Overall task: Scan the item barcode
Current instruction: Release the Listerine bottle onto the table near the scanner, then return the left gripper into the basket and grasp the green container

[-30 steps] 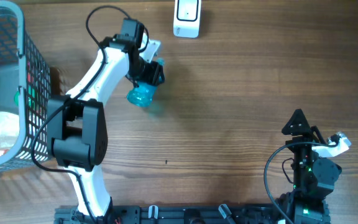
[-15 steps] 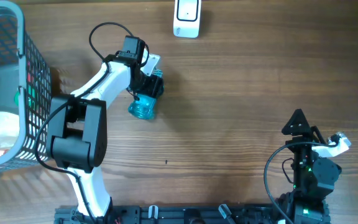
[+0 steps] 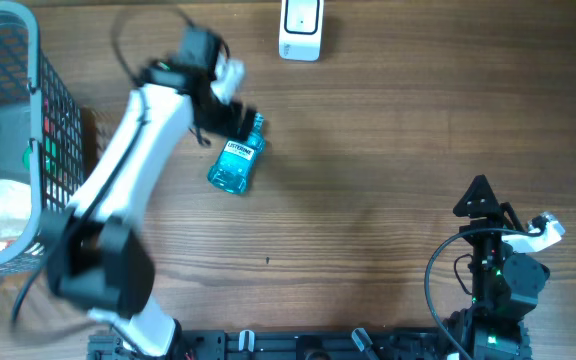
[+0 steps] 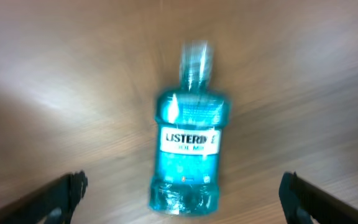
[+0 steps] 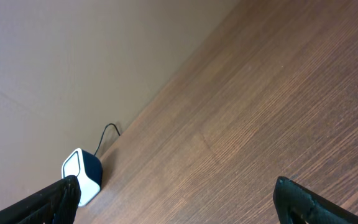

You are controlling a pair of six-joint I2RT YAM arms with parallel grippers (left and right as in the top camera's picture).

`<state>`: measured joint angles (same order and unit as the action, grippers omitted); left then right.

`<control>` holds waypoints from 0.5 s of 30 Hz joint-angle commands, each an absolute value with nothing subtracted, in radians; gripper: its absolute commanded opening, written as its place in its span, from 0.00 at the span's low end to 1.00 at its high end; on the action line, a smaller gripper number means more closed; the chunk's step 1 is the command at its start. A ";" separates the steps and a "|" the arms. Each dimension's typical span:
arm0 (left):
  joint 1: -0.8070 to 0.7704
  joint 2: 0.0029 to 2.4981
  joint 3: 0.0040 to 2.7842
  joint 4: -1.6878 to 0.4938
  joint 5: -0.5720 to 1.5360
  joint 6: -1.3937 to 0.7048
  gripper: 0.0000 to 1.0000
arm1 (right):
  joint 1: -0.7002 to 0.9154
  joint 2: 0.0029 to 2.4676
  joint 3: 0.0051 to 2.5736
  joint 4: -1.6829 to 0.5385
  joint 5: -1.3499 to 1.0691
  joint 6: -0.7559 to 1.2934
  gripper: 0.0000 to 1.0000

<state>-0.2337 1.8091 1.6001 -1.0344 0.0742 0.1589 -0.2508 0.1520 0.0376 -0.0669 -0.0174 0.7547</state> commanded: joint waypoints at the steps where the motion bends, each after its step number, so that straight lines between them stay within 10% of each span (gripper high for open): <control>1: -0.210 1.588 1.893 -1.116 0.046 0.145 1.00 | -0.253 0.142 0.037 -0.064 0.002 0.736 1.00; 15: 0.572 1.541 2.104 -1.370 -0.096 -0.583 1.00 | -0.254 0.142 0.037 -0.064 0.002 0.737 1.00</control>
